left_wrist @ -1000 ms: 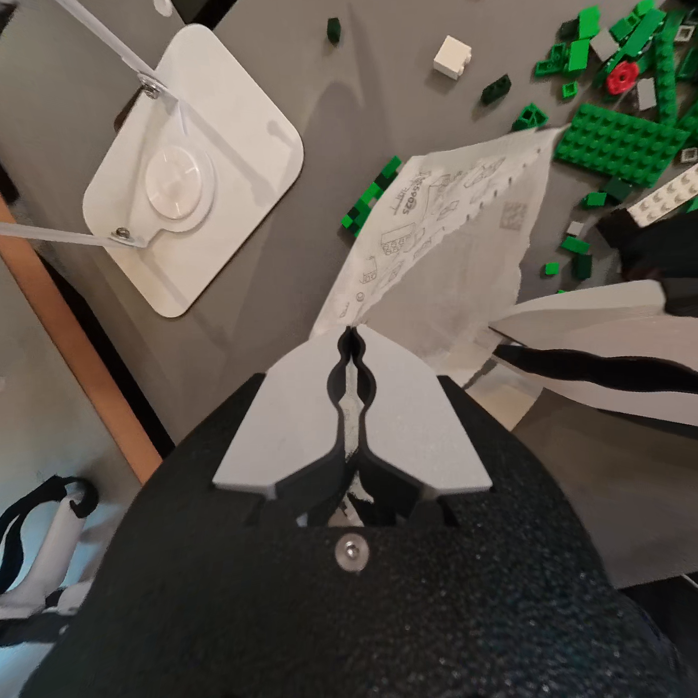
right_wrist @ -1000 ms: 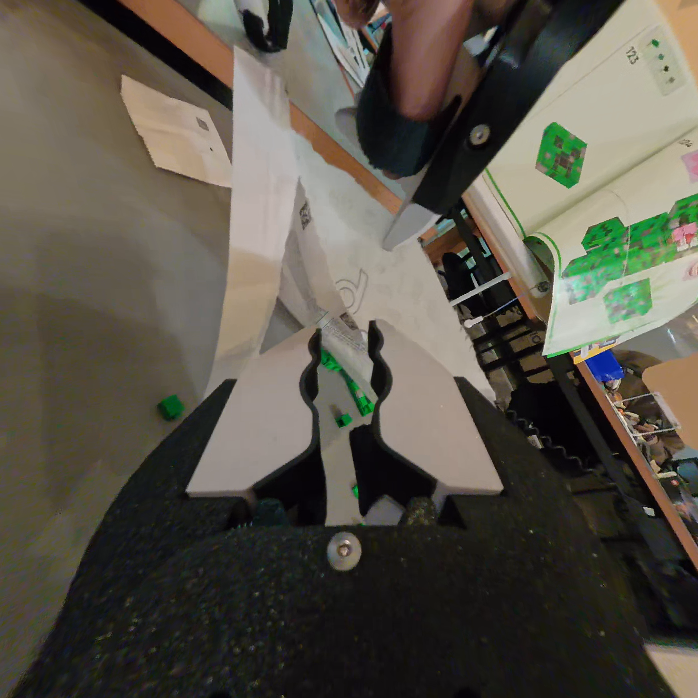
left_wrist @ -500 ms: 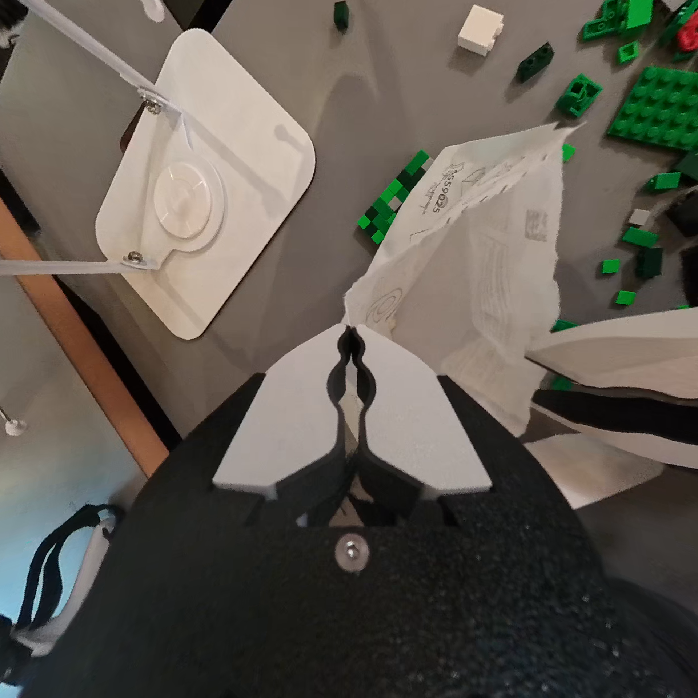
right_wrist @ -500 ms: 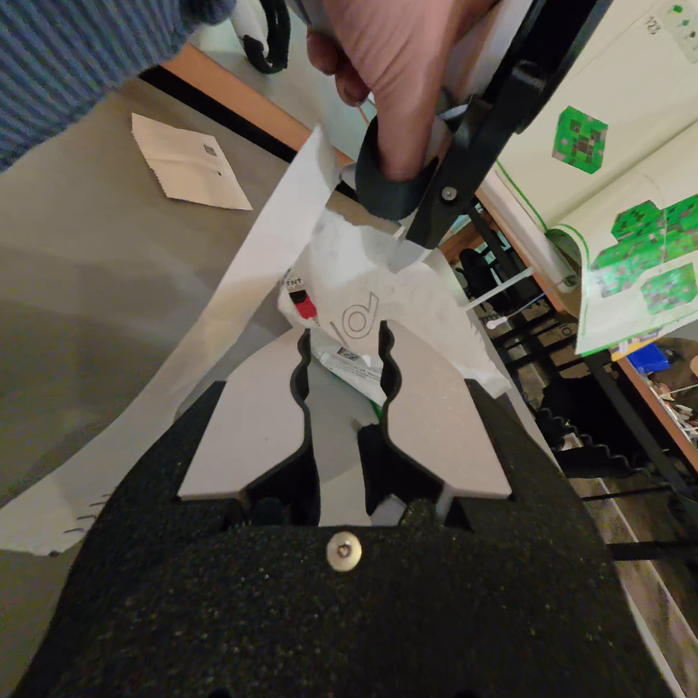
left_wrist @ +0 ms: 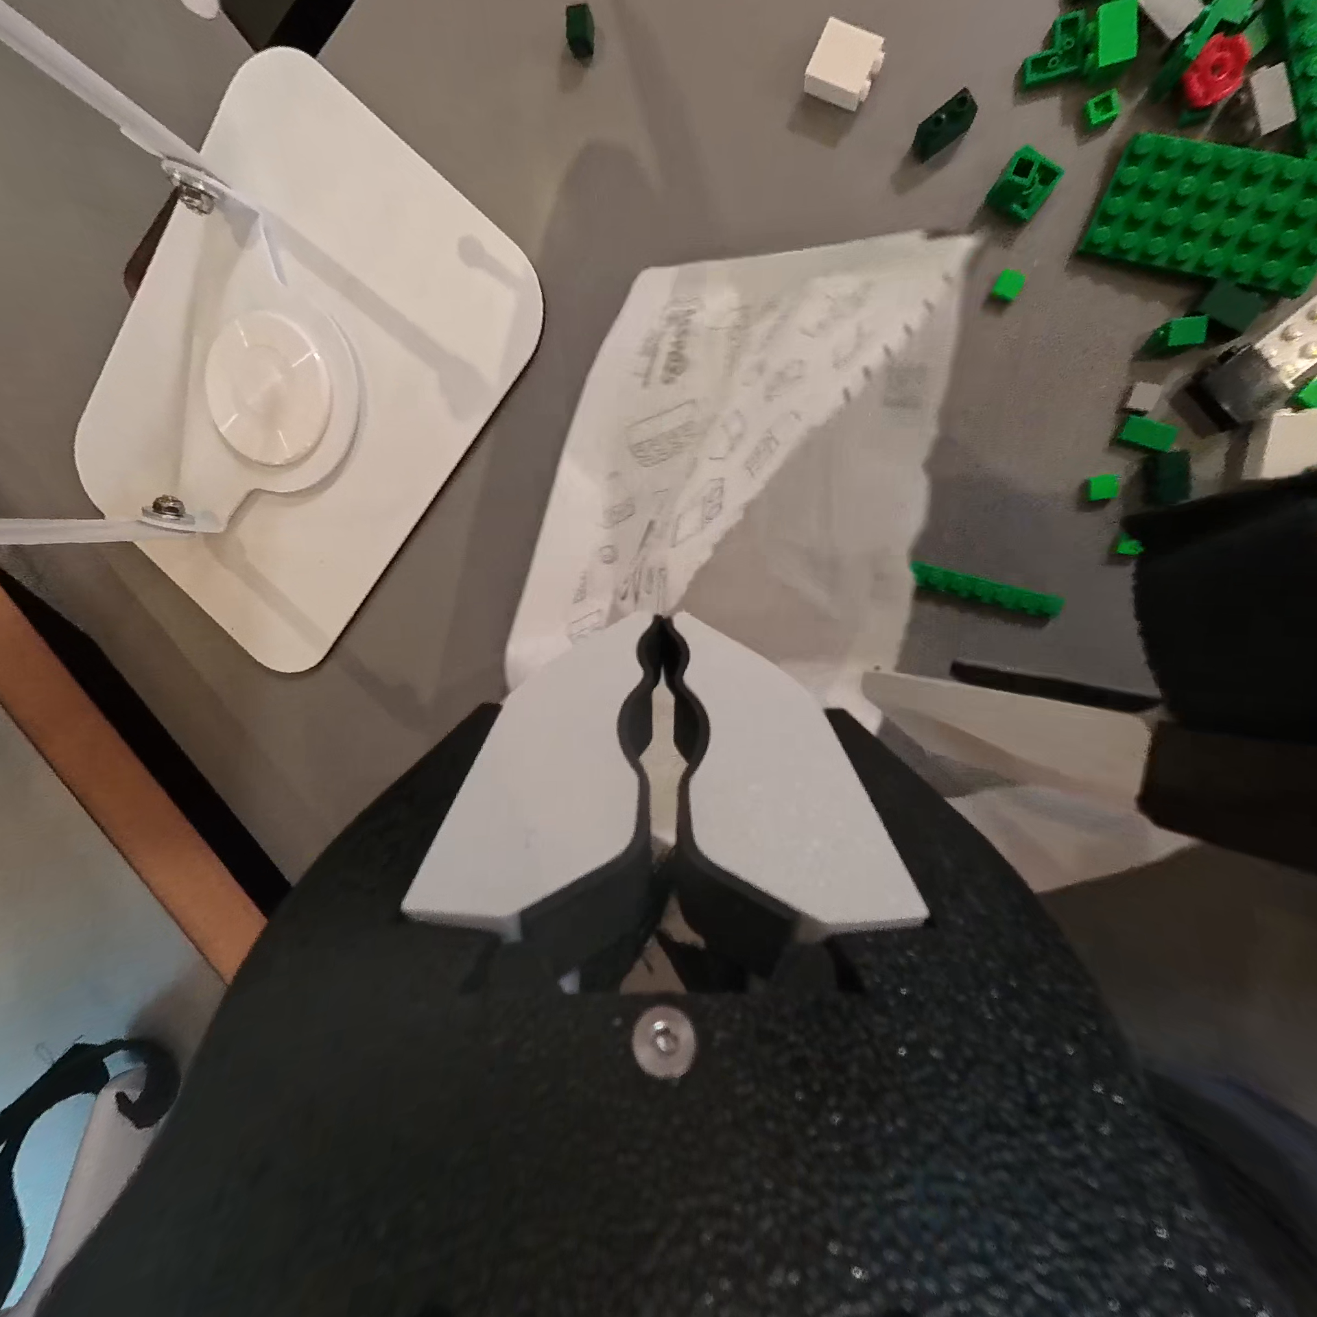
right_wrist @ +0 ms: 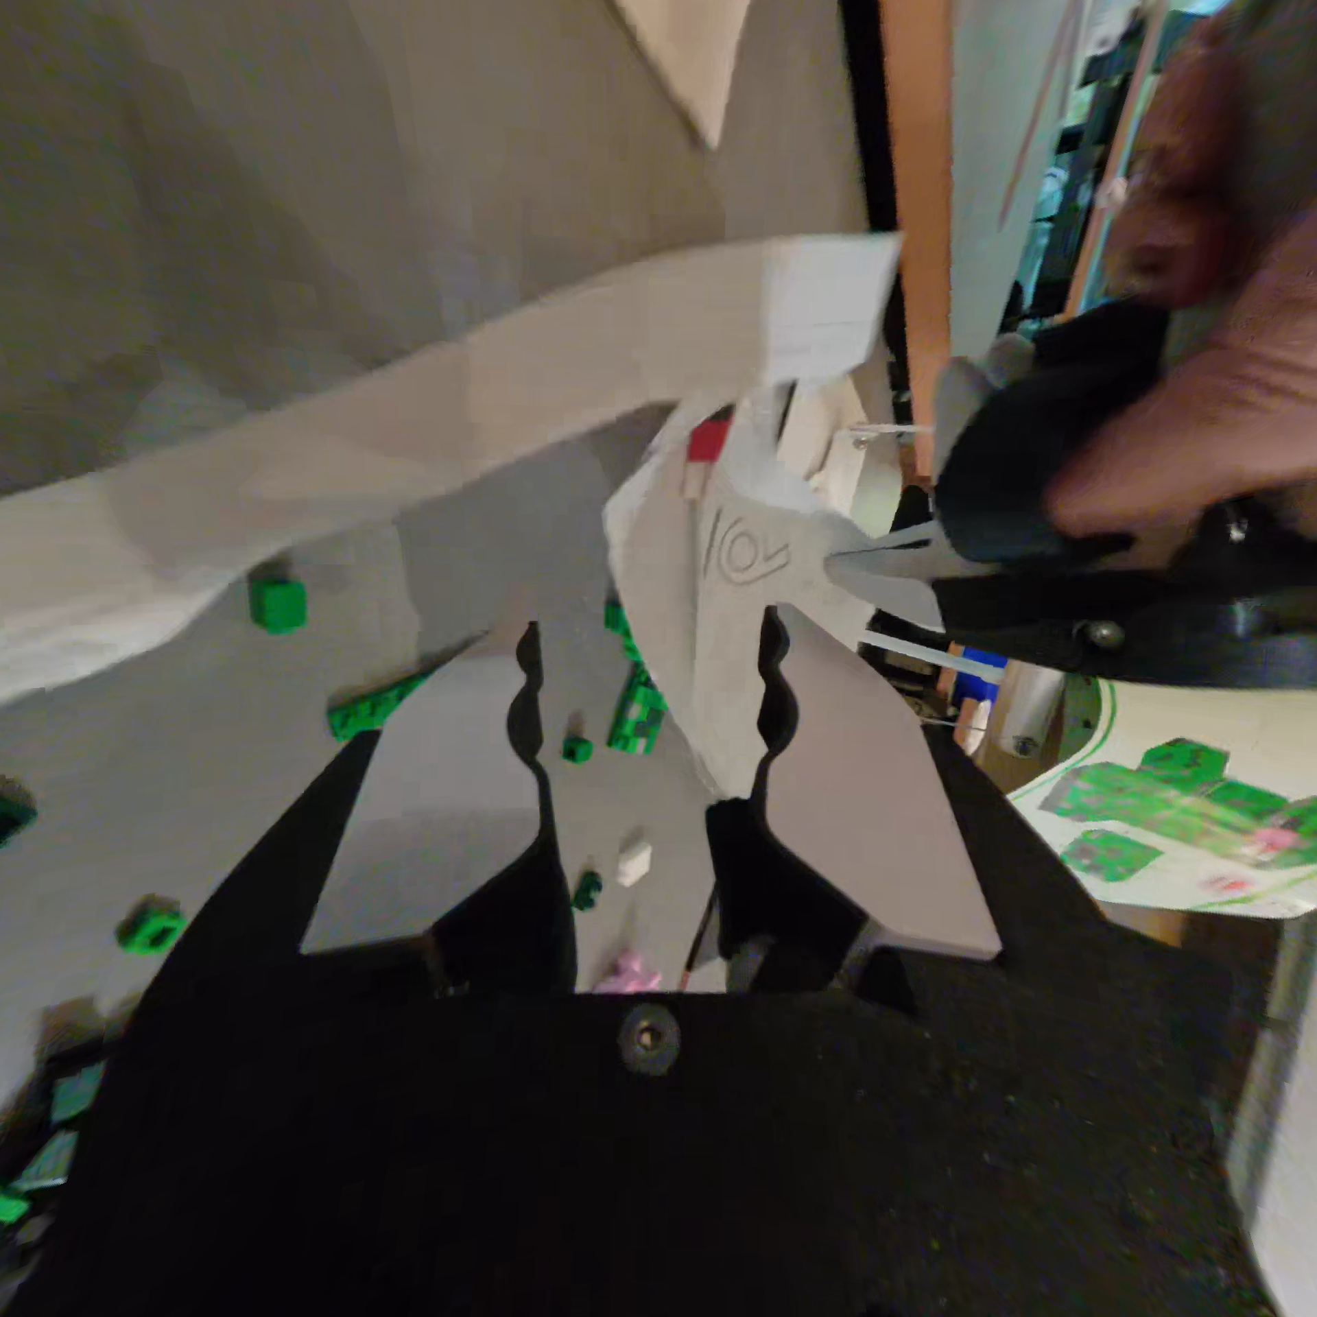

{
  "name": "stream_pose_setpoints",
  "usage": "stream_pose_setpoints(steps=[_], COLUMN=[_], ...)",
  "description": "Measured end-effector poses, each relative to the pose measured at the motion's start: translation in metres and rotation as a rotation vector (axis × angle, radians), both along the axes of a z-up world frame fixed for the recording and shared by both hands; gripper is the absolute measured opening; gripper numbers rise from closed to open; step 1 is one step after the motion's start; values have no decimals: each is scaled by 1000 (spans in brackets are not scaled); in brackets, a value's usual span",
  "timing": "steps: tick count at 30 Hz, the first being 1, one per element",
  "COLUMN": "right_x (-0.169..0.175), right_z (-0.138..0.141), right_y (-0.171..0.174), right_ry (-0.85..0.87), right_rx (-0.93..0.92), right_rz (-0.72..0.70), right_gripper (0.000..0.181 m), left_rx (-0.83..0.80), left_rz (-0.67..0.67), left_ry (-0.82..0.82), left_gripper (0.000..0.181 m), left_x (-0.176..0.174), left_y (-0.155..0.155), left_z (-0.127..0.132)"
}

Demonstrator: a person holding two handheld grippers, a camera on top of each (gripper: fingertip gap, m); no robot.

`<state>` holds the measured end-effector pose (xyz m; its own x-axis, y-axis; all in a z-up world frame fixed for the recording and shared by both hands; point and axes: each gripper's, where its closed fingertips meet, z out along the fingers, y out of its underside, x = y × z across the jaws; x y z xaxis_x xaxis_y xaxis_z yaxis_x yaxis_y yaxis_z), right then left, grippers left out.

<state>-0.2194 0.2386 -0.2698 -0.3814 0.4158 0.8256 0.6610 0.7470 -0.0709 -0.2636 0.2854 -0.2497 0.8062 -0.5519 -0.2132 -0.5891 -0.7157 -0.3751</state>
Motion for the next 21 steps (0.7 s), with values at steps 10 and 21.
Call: stream_pose_setpoints(steps=[10,21], right_x=[0,-8], right_z=[-8,23], right_y=[29,60], right_ry=[-80,87], right_rx=[163,459], right_rz=[-4,-104], right_gripper=[64,0], left_rx=[0,158], left_rz=[-7,-72], left_ry=[-10,-216], left_gripper=[0,0], left_x=[-2,4], left_y=[3,1], left_z=[-2,32])
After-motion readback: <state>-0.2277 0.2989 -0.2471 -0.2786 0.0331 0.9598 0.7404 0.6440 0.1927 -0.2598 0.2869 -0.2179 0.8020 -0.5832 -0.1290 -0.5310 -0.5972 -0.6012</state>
